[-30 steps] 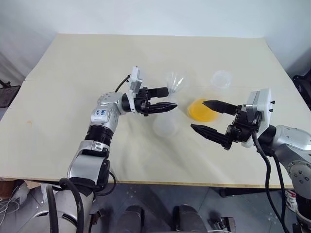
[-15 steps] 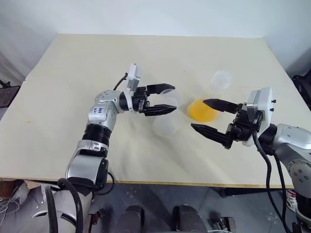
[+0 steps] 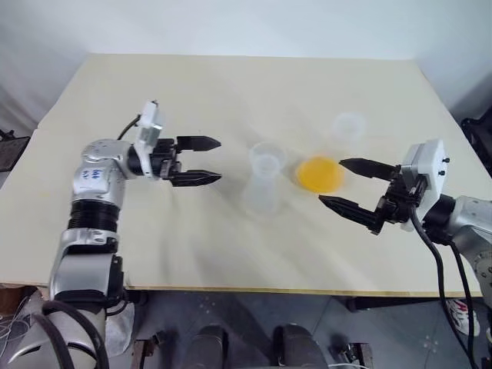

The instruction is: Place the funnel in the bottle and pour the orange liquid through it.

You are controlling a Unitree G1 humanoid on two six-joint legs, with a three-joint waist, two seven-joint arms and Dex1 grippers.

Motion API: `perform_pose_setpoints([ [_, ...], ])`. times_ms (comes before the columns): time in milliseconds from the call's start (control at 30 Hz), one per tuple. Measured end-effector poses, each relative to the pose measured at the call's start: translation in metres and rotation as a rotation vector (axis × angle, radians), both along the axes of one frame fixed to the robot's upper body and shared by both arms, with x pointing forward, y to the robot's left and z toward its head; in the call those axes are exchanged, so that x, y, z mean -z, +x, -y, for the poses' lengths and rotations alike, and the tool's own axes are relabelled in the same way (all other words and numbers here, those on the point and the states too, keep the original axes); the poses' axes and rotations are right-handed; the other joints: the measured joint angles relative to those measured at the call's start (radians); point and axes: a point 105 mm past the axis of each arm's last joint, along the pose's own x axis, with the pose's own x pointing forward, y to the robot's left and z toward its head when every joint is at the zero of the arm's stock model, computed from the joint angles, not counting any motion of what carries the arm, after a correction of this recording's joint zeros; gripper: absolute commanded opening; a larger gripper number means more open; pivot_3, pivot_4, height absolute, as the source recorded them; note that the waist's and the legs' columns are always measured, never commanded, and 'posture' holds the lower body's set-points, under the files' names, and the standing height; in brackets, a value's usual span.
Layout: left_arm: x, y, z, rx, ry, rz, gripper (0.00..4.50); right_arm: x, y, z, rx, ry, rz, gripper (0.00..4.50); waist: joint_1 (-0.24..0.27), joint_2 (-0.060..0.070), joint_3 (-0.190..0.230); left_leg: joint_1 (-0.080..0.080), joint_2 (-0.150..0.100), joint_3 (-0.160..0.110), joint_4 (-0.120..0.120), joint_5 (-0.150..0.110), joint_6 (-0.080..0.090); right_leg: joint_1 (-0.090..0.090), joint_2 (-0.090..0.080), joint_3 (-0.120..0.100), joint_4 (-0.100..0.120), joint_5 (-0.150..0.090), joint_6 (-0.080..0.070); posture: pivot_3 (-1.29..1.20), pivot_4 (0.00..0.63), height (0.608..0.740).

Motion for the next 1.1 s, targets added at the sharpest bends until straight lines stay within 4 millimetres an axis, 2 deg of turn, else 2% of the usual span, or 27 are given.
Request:
perform_pose_setpoints([
  [433, -0.007, -0.026, -0.011, 0.027, -0.023, 0.069, 4.47, 0.008, 0.012, 0.034, 0.201, -0.050, -0.053, 4.50, -0.007, 0.000, 0.000, 0.000, 0.000, 0.001, -0.001, 0.000, 0.001, 0.000, -0.001, 0.000, 0.000, 0.000, 0.000, 0.00, 0.150, 0.740],
  [600, -0.017, -0.033, -0.006, 0.025, -0.018, 0.097, 4.47, 0.001, 0.031, 0.045, 0.274, -0.042, -0.008, 4.50, -0.006, 0.000, 0.000, 0.000, -0.001, 0.001, -0.001, 0.000, 0.001, 0.000, -0.001, 0.001, 0.000, 0.000, 0.000, 0.00, 0.150, 0.740],
  [733, -0.028, -0.036, -0.004, -0.001, -0.034, 0.122, 4.47, 0.005, 0.048, 0.052, 0.323, -0.002, -0.022, 4.50, -0.007, 0.001, 0.000, 0.000, -0.001, 0.001, -0.001, 0.000, 0.001, 0.000, -0.002, 0.001, 0.000, 0.000, 0.000, 0.00, 0.150, 0.740],
  [900, -0.030, -0.037, -0.004, -0.011, -0.039, 0.114, 4.47, -0.014, 0.059, 0.058, 0.340, 0.045, 0.015, 4.50, -0.007, 0.001, 0.000, 0.000, 0.000, 0.001, -0.001, 0.000, 0.001, 0.000, -0.001, 0.001, 0.000, 0.000, 0.000, 0.00, 0.150, 0.740],
  [1100, -0.029, -0.036, -0.004, -0.009, -0.039, 0.108, 4.47, -0.001, 0.072, 0.055, 0.305, 0.121, -0.056, 4.50, -0.010, 0.001, 0.000, 0.000, 0.000, 0.002, -0.001, 0.000, 0.001, 0.000, -0.001, 0.001, 0.000, 0.000, 0.000, 0.00, 0.150, 0.740],
])
